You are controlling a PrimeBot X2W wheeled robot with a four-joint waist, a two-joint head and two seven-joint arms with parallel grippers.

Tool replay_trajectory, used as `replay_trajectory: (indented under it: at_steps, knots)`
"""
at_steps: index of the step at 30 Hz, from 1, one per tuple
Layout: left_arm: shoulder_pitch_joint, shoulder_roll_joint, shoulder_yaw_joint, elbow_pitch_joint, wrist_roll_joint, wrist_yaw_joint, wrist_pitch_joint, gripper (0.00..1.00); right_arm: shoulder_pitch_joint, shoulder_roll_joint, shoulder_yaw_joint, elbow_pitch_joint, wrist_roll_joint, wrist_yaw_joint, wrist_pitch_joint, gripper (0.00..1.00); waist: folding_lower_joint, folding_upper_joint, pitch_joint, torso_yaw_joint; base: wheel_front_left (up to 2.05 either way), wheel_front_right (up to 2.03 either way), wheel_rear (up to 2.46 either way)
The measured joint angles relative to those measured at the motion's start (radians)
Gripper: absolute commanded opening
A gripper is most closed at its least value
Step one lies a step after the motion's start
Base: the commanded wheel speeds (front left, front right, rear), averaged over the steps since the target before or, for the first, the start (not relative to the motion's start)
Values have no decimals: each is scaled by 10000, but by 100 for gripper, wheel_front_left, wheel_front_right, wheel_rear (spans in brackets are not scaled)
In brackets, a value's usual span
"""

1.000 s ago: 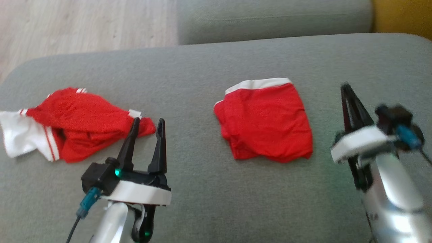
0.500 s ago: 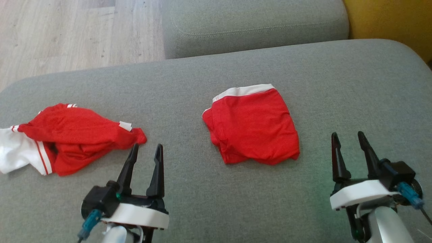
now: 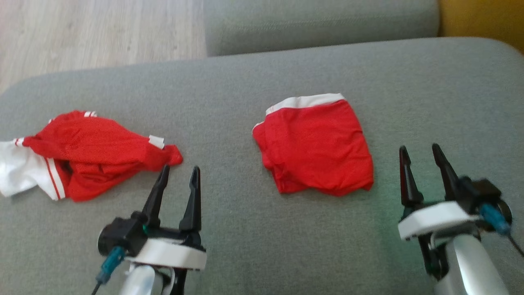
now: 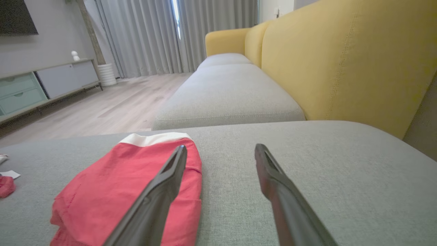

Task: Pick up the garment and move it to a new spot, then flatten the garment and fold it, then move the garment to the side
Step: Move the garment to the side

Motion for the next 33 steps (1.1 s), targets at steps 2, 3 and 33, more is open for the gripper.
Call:
replay_trajectory:
  at_steps: [2, 3, 33]
  knots:
    - [-174, -2, -31, -19, 23, 0, 0, 100, -300, -2, -23, 207, -148, 0, 309, 100, 1, 0, 169, 71, 0, 0, 0]
    - [-281, -2, -46, -27, 23, 0, 0, 100, -489, -2, -29, 336, -142, 0, 470, 100, 1, 0, 264, 111, 0, 0, 0]
    - [-1364, -10, -704, 263, -81, 0, 0, 100, -4494, -136, 1214, 6554, 380, 0, 696, 0, 1, -1, 1262, 1086, 0, 0, 0]
